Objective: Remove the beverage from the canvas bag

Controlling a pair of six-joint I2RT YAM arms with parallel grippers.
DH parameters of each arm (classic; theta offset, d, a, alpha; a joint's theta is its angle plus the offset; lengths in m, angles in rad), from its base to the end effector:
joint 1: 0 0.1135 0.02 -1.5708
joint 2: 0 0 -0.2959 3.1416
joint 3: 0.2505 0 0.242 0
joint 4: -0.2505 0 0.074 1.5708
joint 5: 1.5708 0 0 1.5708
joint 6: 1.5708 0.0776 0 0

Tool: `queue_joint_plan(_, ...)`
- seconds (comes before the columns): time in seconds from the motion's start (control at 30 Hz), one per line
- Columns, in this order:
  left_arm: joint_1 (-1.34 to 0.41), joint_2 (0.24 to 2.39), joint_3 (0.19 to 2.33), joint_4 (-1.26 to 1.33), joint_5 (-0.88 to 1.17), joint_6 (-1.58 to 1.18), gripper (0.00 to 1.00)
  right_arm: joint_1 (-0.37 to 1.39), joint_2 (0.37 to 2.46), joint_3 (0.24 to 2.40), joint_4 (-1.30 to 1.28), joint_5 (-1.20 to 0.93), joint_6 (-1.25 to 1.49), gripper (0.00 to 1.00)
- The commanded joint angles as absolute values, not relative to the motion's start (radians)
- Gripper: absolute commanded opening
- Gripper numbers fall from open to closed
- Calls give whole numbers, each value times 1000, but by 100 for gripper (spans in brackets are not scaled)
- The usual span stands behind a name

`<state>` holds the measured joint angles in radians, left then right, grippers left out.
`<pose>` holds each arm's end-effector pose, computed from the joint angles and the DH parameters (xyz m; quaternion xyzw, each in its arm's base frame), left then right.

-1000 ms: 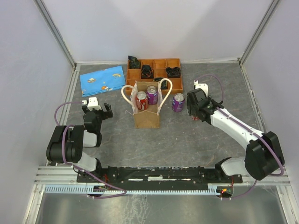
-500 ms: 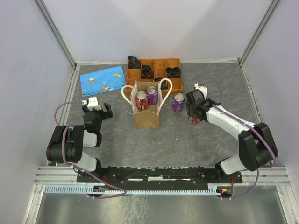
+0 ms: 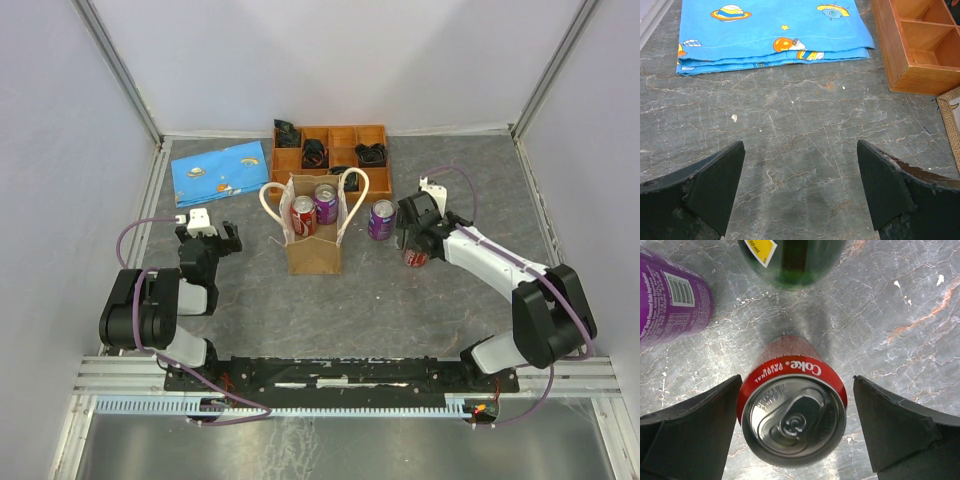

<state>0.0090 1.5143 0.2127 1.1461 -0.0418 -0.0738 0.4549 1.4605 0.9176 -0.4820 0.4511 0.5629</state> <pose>0.2731 0.0057 0.1754 -0.0450 0.7585 -0.0052 0.6501 0.2788 0.0987 0.2149 0.1109 0.9340 -0.0601 0.3344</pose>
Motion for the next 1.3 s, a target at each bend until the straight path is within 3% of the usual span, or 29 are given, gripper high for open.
queue_joint_plan(0.0, 5, 1519, 235, 1178, -28, -26, 99, 451, 1384, 963, -492, 506, 560, 99)
queue_joint_plan(0.23, 7, 1520, 235, 1179, -28, -26, 99, 495, 1228, 1026, -514, 541, 508, 99)
queue_joint_plan(0.47, 5, 1519, 235, 1179, -29, -26, 99, 683, 1185, 1179, -459, 661, 377, 99)
queue_joint_plan(0.7, 5, 1519, 235, 1179, -28, -26, 99, 792, 1331, 1367, -355, 500, 231, 78)
queue_joint_plan(0.93, 6, 1519, 235, 1179, -28, -26, 99, 835, 1546, 1560, -373, 289, 180, 66)
queue_joint_plan(1.27, 6, 1519, 235, 1179, -28, -26, 99, 841, 1850, 1752, -456, 133, 112, 73)
